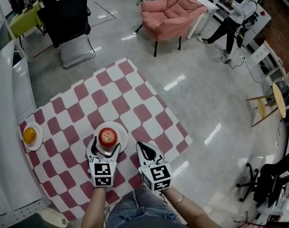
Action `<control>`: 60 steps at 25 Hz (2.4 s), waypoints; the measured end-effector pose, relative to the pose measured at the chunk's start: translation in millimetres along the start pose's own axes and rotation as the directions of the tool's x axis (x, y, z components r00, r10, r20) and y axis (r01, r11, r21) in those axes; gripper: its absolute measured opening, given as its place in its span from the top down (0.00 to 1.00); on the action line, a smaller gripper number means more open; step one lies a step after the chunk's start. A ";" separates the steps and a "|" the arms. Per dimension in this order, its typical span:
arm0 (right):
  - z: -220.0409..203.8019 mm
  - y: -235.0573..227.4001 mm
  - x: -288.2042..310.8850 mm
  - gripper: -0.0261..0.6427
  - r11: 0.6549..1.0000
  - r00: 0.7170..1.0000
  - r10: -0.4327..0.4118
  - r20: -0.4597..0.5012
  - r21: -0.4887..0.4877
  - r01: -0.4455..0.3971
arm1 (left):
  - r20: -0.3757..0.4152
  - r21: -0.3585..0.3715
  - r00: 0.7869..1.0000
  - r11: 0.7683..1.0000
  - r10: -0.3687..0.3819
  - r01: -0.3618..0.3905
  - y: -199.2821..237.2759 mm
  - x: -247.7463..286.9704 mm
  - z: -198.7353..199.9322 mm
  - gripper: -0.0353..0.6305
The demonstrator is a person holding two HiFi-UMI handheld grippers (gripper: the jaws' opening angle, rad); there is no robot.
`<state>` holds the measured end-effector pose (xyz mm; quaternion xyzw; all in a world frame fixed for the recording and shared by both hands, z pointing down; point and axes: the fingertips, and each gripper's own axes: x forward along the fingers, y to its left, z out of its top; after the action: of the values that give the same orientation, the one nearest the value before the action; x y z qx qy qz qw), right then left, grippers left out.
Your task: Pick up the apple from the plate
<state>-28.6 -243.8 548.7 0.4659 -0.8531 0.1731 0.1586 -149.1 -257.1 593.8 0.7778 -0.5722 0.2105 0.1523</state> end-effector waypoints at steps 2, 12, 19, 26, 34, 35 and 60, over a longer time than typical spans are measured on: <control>-0.8 -3.0 0.9 0.95 1.000 1.000 -0.005 -0.003 0.003 0.005 | -0.005 -0.001 1.000 1.000 0.002 -0.002 -0.1 4.6 0.1 0.34; -4.8 -12.5 6.2 0.95 1.000 1.000 -0.017 -0.020 0.011 0.017 | -0.025 0.000 1.000 1.000 0.004 -0.004 0.4 21.2 0.9 0.34; -6.2 -17.0 10.0 0.95 1.000 0.999 -0.020 -0.028 0.022 0.020 | -0.026 0.004 1.000 1.000 0.010 -0.010 1.7 28.6 5.1 0.34; -8.7 -18.8 14.5 0.95 0.999 0.999 -0.018 -0.040 0.027 0.019 | -0.039 0.017 0.999 1.000 0.010 -0.009 3.0 30.9 4.1 0.34; -8.0 -17.3 14.9 0.95 1.000 0.999 -0.011 -0.045 0.015 0.012 | -0.051 0.026 0.999 1.000 -0.001 0.002 2.0 32.0 -1.1 0.34; -7.5 -17.3 14.4 0.95 1.000 0.999 -0.011 -0.045 0.014 0.012 | -0.050 0.027 0.999 1.000 -0.002 0.003 1.9 31.6 -0.3 0.34; 22.3 -0.7 -17.5 0.94 0.999 0.999 0.014 0.052 -0.038 -0.012 | 0.066 0.063 0.997 0.997 0.032 -0.036 -3.4 -14.4 56.7 0.34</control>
<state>-21.4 -241.1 521.3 0.4618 -0.8630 0.1458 0.1439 -140.9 -271.2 537.6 0.7789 -0.5829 0.2061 0.1049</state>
